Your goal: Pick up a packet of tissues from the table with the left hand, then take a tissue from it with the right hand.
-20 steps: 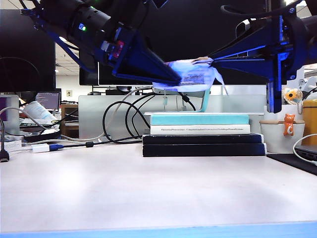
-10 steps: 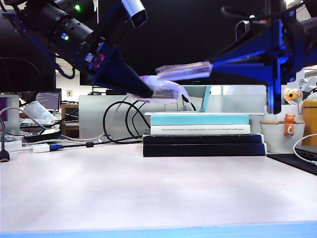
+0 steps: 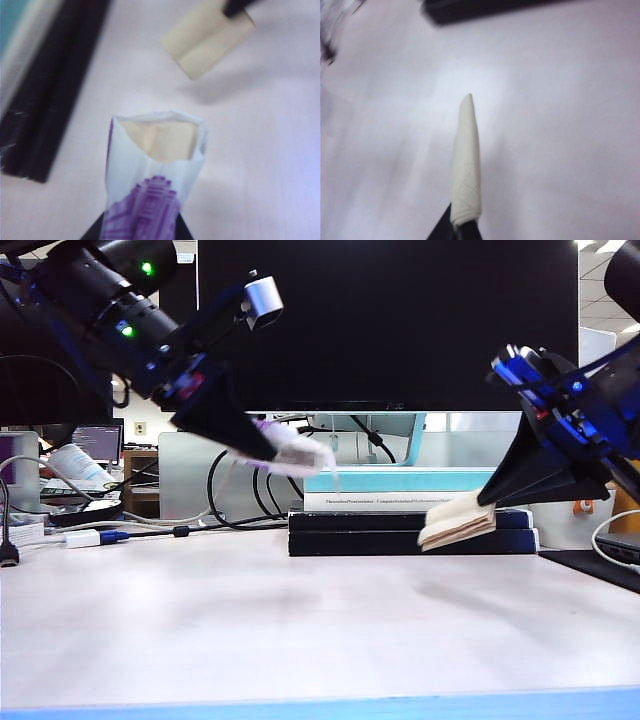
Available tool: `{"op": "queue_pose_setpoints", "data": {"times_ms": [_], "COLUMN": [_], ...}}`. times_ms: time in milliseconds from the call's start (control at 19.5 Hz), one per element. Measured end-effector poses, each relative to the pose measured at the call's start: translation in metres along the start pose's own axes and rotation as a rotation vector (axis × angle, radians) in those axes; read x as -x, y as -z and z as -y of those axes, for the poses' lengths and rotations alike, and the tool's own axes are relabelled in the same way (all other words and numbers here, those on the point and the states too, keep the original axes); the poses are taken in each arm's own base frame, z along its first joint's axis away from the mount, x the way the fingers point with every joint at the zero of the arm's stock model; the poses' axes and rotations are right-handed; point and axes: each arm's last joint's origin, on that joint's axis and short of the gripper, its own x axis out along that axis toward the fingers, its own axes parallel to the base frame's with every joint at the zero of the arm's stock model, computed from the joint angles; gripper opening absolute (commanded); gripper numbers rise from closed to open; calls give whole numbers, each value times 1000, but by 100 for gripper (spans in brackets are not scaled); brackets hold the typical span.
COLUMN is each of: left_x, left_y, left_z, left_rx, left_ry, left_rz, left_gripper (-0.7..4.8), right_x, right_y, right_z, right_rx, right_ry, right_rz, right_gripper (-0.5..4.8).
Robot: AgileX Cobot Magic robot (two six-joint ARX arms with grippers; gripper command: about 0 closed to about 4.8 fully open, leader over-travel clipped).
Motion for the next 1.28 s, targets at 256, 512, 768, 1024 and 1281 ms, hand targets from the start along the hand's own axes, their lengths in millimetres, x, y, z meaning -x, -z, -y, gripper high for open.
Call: {"op": "queue_pose_setpoints", "data": {"times_ms": [256, 512, 768, 1024, 1281], "left_x": [-11, -27, -26, -14, 31], "left_y": [10, 27, 28, 17, 7], "left_z": [-5, -1, -3, -2, 16], "left_rx": [227, 373, 391, 400, 304], "left_ry": [-32, 41, -10, -59, -222], "left_rz": [-24, -70, -101, -73, -9], "left_gripper": [152, 479, 479, 479, 479], "right_x": [0, 0, 0, 6, 48], "right_y": [0, 2, 5, 2, -13], "right_z": [0, 1, 4, 2, -22], "right_rx": [3, 3, 2, 58, 184], "right_ry": [4, 22, 96, 168, 262], "right_rz": [3, -17, -29, 21, 285], "right_gripper": [-5, 242, 375, 374, 373]}}
